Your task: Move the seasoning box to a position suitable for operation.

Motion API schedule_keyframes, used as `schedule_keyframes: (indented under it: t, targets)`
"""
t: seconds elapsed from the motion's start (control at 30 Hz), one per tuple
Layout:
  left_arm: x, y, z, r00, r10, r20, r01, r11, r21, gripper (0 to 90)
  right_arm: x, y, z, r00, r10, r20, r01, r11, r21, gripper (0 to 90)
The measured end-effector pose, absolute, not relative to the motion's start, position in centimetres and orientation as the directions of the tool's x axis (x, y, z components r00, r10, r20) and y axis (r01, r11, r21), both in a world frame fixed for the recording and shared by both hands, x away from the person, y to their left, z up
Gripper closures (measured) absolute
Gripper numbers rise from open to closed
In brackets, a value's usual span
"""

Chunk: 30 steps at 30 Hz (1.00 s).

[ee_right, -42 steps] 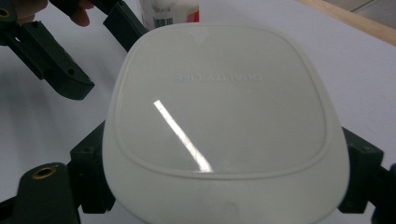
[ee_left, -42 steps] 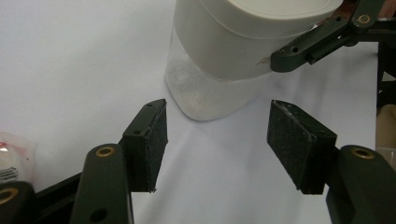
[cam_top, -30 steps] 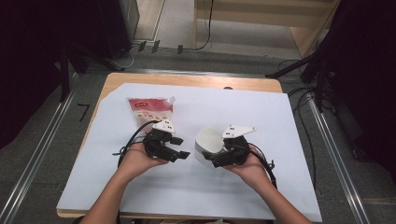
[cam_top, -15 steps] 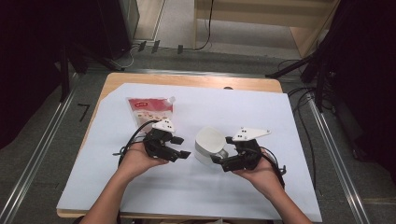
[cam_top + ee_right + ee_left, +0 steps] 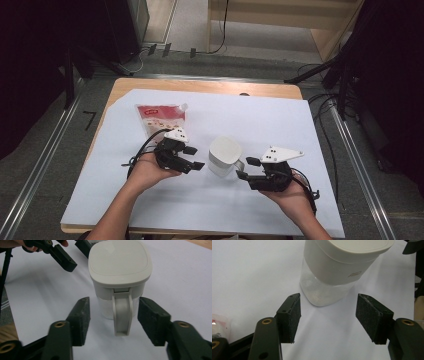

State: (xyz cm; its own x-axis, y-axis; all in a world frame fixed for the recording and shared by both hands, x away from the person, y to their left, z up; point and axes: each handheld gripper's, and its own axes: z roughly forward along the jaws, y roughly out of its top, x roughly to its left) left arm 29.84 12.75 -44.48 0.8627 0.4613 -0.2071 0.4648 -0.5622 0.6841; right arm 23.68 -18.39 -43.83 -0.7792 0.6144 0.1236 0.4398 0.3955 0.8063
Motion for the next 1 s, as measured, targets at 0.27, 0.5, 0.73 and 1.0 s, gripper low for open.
schedule_keyframes:
  t: [0.27, 0.5, 0.73, 1.0]
  targets:
    - [29.9, 12.7, -44.5, 0.868, 0.454, -0.203, 0.459, -0.574, 0.678, 37.8, 23.5, -18.1, -44.5, -0.795, 0.590, 0.140, 0.447, 0.414, 0.793, 74.2]
    - [29.9, 12.7, -44.5, 0.866, 0.458, -0.201, 0.463, -0.581, 0.669, 37.7, 23.5, -17.1, -45.3, -0.813, 0.562, 0.151, 0.453, 0.448, 0.771, 80.3]
    - [29.8, 12.6, -44.6, 0.867, 0.454, -0.203, 0.461, -0.578, 0.674, 37.7, 23.8, -16.5, -46.3, -0.811, 0.558, 0.176, 0.475, 0.452, 0.755, 90.0]
    - [29.9, 12.6, -44.6, 0.869, 0.453, -0.197, 0.456, -0.582, 0.673, 37.7, 24.4, -16.5, -46.8, -0.808, 0.562, 0.175, 0.478, 0.454, 0.752, 90.0]
